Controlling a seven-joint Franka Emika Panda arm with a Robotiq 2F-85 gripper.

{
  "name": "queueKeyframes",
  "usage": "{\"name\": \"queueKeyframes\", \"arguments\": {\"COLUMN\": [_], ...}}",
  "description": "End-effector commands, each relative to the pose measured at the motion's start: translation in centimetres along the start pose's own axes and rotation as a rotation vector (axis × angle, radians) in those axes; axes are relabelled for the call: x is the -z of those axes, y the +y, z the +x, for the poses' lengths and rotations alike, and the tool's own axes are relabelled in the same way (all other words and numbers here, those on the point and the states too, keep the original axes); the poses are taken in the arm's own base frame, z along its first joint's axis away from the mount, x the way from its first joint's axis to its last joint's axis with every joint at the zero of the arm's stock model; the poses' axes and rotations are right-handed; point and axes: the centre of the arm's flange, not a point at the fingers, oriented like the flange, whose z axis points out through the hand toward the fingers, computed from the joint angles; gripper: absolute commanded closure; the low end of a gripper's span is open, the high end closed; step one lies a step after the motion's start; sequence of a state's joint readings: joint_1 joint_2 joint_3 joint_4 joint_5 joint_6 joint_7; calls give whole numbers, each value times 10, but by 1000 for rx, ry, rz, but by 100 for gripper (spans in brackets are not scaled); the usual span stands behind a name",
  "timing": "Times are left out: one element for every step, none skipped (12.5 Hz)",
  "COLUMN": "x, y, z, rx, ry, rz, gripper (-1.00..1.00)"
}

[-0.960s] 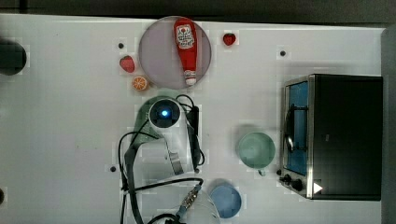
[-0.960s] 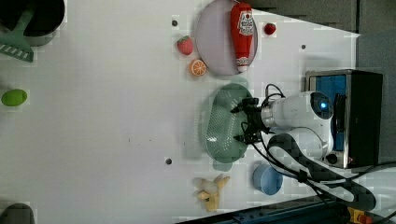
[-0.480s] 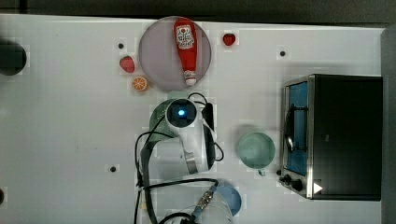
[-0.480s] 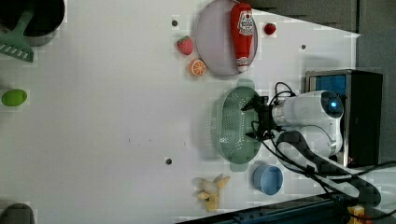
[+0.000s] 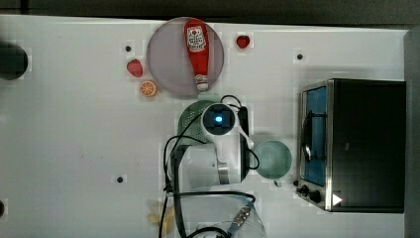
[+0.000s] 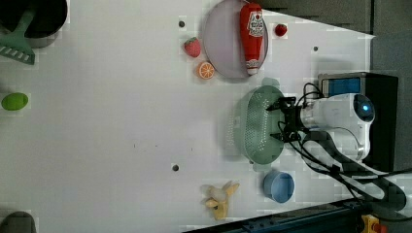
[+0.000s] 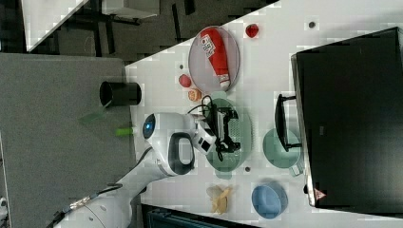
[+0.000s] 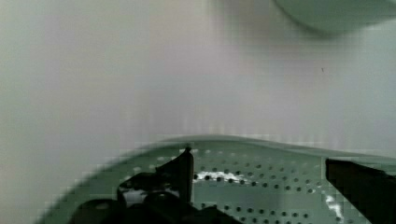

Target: Drag strainer left to right.

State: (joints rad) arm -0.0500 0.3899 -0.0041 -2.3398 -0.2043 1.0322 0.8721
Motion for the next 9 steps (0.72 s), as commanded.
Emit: {"name": "queueKeyframes", "arguments": {"x": [6,6,5,5,4,6,9,18,35], "y": [1,2,3,4,5,4,3,1,0], "z": [34,42,50,57,63,65,65,62,56], "rx": [15,25,15,2,-9,-15,-14,2,70], "ry": [7,10,14,17,20,21,22,22,22], "rz": [18,16,14,13,13,20,26,43,63], "gripper": [-100,-100,-100,-100,-100,-100,-100,-100,-100]}}
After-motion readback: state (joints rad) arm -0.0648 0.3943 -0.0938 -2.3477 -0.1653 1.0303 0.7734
